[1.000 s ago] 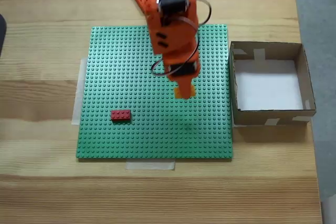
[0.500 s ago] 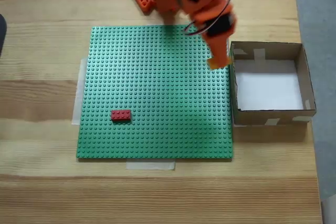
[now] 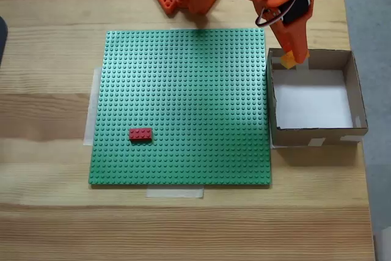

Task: Pick the yellow lego block and put it in the box.

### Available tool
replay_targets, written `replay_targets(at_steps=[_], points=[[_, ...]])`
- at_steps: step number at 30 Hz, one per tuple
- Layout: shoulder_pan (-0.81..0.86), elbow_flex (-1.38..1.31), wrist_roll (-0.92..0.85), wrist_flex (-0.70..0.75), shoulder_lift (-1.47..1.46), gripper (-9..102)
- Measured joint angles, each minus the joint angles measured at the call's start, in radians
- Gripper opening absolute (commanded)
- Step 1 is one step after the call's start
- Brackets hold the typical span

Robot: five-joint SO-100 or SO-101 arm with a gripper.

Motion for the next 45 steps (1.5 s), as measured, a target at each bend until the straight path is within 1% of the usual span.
replay_targets(at_steps=[7,14,20,29,33,45], points=[[-0.043,0.015,0.000,-0.044,-0.040,-1],[-0.054,0.015,0.000,-0.087,-0.175,-1],[-0.049,-0.086,0.009,-0.114,-0.350,-1],[-0.103,-0.233,0.002,-0.179,-0.584,-1],[-0.101,-0.262,0.000,-0.193,-0.649,-1],[-0.109,-0.262,0.000,-0.207,-0.713,-1]])
